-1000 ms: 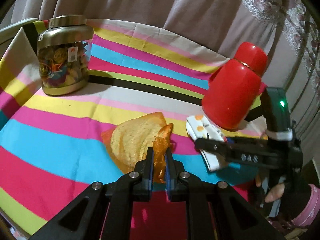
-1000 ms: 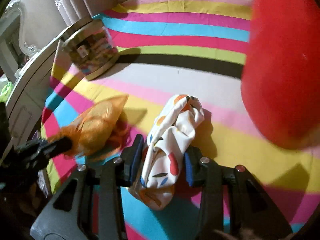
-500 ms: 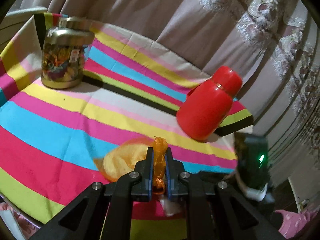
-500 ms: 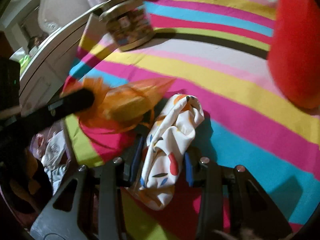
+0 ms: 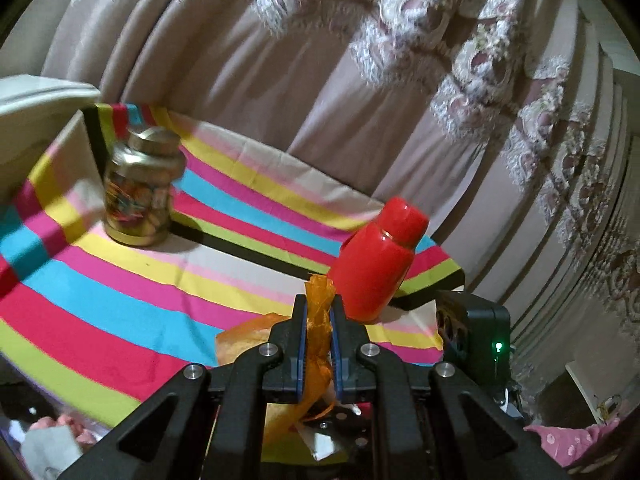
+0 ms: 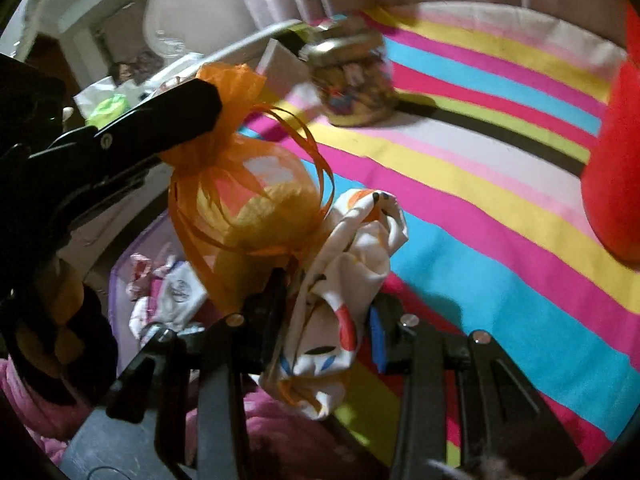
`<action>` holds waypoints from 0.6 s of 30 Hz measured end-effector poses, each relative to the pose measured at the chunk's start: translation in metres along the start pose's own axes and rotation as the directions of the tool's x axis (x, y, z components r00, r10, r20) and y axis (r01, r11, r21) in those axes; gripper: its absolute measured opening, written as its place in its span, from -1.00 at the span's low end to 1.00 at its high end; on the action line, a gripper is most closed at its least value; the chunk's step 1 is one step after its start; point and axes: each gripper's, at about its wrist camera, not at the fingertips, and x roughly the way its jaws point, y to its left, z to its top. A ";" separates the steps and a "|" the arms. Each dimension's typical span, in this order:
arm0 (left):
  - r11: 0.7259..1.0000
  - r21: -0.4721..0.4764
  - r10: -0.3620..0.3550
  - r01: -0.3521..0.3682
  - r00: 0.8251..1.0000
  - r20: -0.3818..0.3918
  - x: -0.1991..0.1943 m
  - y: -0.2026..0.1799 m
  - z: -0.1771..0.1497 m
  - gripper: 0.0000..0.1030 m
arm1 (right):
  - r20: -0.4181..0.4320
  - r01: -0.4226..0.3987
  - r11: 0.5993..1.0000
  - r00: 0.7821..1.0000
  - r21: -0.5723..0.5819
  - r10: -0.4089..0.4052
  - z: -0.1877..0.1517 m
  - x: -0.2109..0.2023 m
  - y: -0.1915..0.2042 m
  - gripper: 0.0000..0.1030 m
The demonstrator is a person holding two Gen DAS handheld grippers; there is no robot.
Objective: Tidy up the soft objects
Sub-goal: 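Lift the orange pouch and fruit-print cloth and carry both toward the box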
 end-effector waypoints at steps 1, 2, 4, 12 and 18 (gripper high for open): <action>1.000 -0.004 0.006 -0.006 1.000 0.009 -0.008 0.001 0.000 -0.80 | 0.004 -0.011 1.000 1.000 -0.013 0.011 0.001 -0.001 0.006 -0.20; 1.000 -0.008 0.015 -0.015 1.000 0.018 -0.017 0.003 -0.001 -0.80 | 0.006 -0.024 0.999 1.000 -0.027 0.024 0.001 -0.002 0.012 -0.20; 0.999 -0.007 0.046 -0.045 0.998 0.036 -0.033 0.007 -0.002 -0.80 | 0.004 -0.044 0.998 0.999 -0.051 0.044 0.003 -0.001 0.022 -0.20; 0.983 -0.058 0.177 -0.173 0.982 0.072 -0.090 0.036 -0.015 -0.80 | -0.053 -0.126 0.973 0.992 -0.194 0.118 0.010 0.012 0.075 -0.20; 0.949 -0.107 0.306 -0.297 0.949 0.077 -0.125 0.061 -0.032 -0.79 | -0.128 -0.201 0.920 0.978 -0.336 0.166 0.007 0.029 0.123 -0.19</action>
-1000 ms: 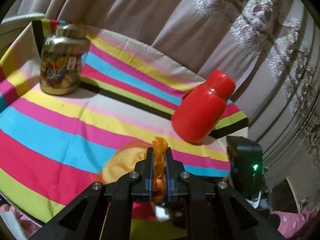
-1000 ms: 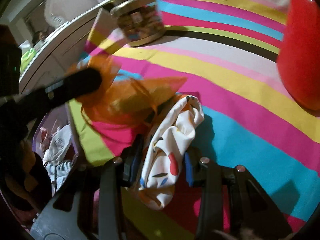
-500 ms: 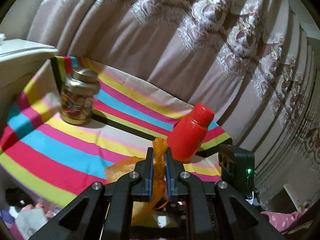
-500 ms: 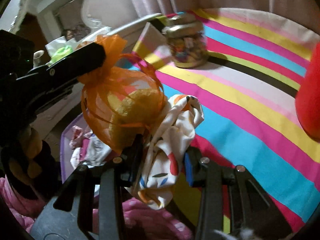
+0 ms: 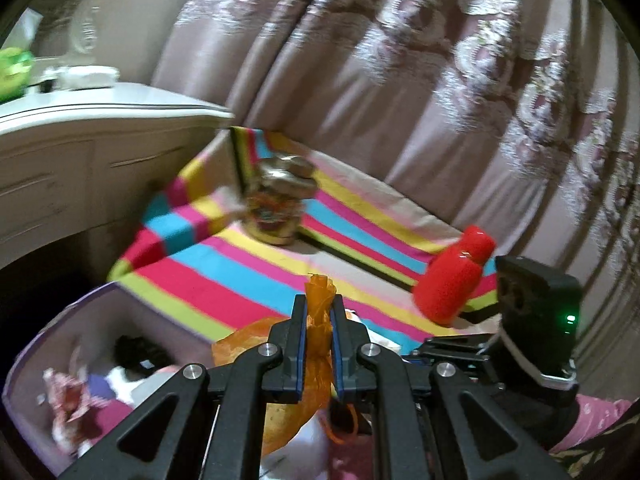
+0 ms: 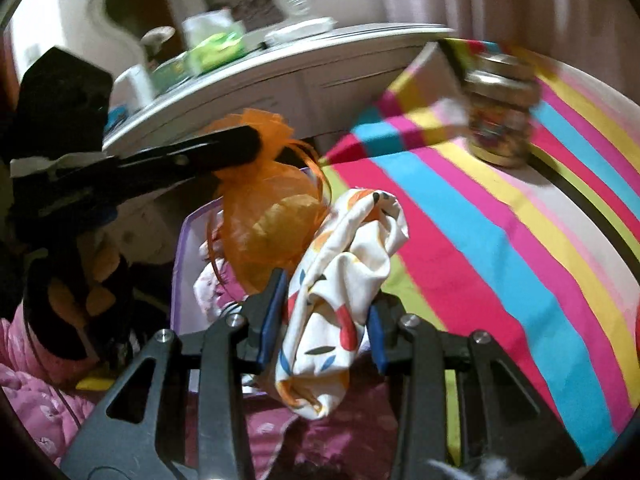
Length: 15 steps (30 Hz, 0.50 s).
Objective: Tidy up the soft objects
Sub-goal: 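Lift the orange pouch and fruit-print cloth and carry both toward the box, then lower both items into the white box and open both tools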
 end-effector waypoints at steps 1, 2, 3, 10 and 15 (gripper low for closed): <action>1.000 -0.008 0.016 -0.016 1.000 0.001 -0.003 0.006 -0.002 -0.79 | -0.013 -0.007 1.000 1.000 -0.021 0.007 0.001 0.005 0.005 -0.19; 0.999 -0.020 0.036 -0.036 0.999 0.002 -0.007 0.013 -0.004 -0.79 | -0.030 -0.017 0.999 0.999 -0.049 0.015 0.002 0.013 0.013 -0.19; 0.998 -0.033 0.056 -0.055 0.998 0.005 -0.011 0.020 -0.007 -0.79 | -0.043 -0.022 0.998 0.999 -0.067 0.019 0.003 0.018 0.018 -0.19; 0.972 -0.057 0.227 -0.226 0.974 0.012 -0.025 0.052 -0.015 -0.51 | -0.084 -0.037 0.993 0.996 -0.114 0.028 0.010 0.048 0.035 0.05; 0.939 0.025 0.340 -0.343 0.936 0.094 -0.040 0.049 -0.013 0.82 | -0.039 -0.009 0.997 0.999 -0.080 0.006 0.020 0.036 0.032 0.47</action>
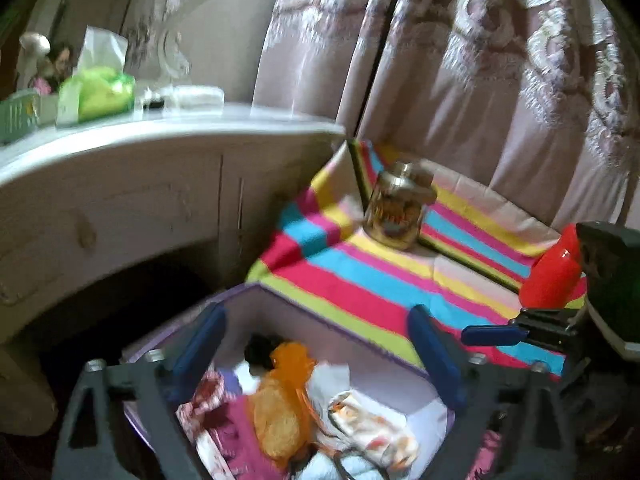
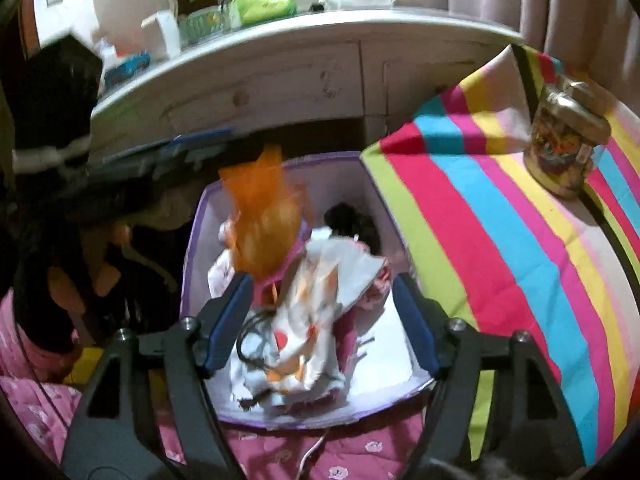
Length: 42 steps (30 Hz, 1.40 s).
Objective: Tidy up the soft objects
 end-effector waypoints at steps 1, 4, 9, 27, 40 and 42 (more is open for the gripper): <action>1.000 -0.007 -0.019 0.019 0.999 0.030 -0.006 0.001 0.001 0.83 | 0.010 0.009 1.000 1.000 0.008 -0.009 0.002 -0.005 -0.001 0.48; 0.995 -0.055 -0.072 0.079 0.990 0.119 -0.025 0.006 0.009 1.00 | 0.033 0.023 1.000 0.999 0.001 -0.023 0.010 -0.021 0.002 0.52; 0.990 -0.079 -0.097 0.115 0.974 0.205 -0.053 0.004 0.025 1.00 | 0.024 0.022 0.999 0.999 -0.032 -0.022 0.026 -0.045 0.014 0.66; 0.917 -0.208 0.232 -0.341 0.878 -0.419 0.014 0.019 -0.054 1.00 | -0.417 0.236 0.970 0.889 0.062 -0.189 -0.022 0.032 0.026 0.73; 0.911 -0.209 0.233 -0.356 0.861 -0.451 0.021 0.020 -0.059 1.00 | -0.331 0.316 0.944 0.905 0.097 -0.269 -0.011 0.018 0.013 0.73; 0.913 -0.203 0.230 -0.353 0.858 -0.459 0.023 0.019 -0.060 1.00 | -0.328 0.317 0.942 0.906 0.106 -0.268 -0.011 0.020 0.010 0.73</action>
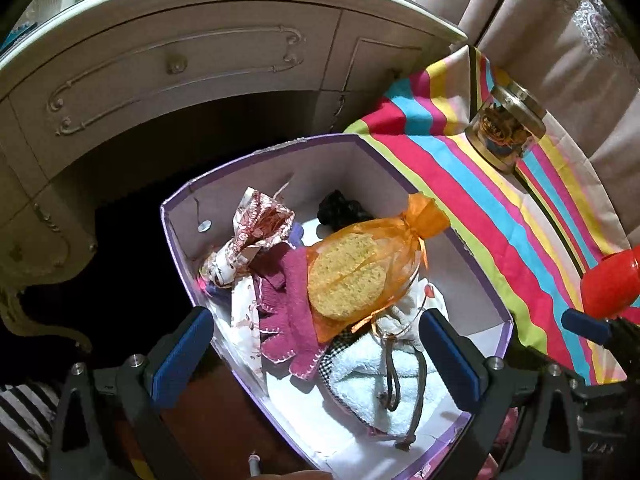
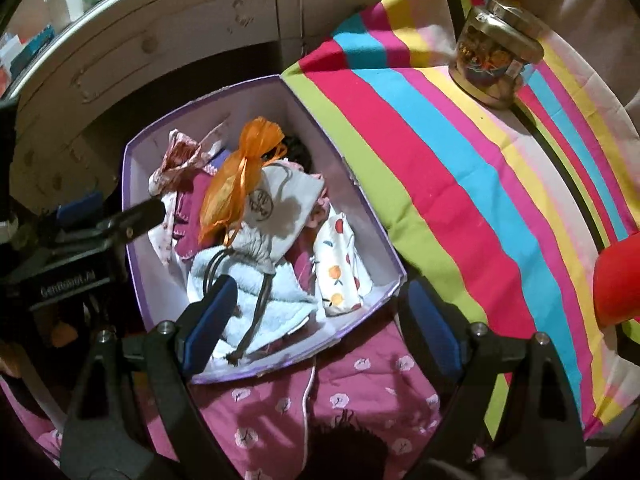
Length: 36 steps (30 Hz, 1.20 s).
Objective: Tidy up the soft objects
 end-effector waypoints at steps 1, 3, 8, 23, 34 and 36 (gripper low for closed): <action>1.000 0.003 0.003 -0.003 1.000 -0.003 0.000 -0.001 0.000 1.00 | -0.001 0.001 1.000 1.000 0.006 -0.001 0.000 0.002 0.000 0.73; 1.000 0.014 0.009 -0.009 1.000 -0.007 0.002 -0.004 -0.001 1.00 | -0.011 -0.009 1.000 1.000 0.019 0.009 0.000 0.008 -0.003 0.73; 0.999 0.035 0.018 -0.018 1.000 -0.012 0.004 -0.010 -0.003 1.00 | -0.041 -0.038 0.998 0.998 0.052 0.040 -0.003 0.018 -0.006 0.73; 0.998 0.053 0.022 -0.021 1.000 -0.010 0.004 -0.012 -0.002 1.00 | -0.072 -0.037 0.999 0.997 0.022 0.038 -0.009 0.024 -0.002 0.73; 0.999 0.046 0.021 -0.020 1.000 -0.015 0.005 -0.014 -0.004 1.00 | -0.080 -0.043 0.998 0.996 0.035 0.046 -0.009 0.028 -0.001 0.73; 0.999 0.045 0.021 -0.021 1.000 -0.014 0.005 -0.014 -0.004 1.00 | -0.080 -0.043 0.998 0.996 0.036 0.046 -0.009 0.028 -0.001 0.73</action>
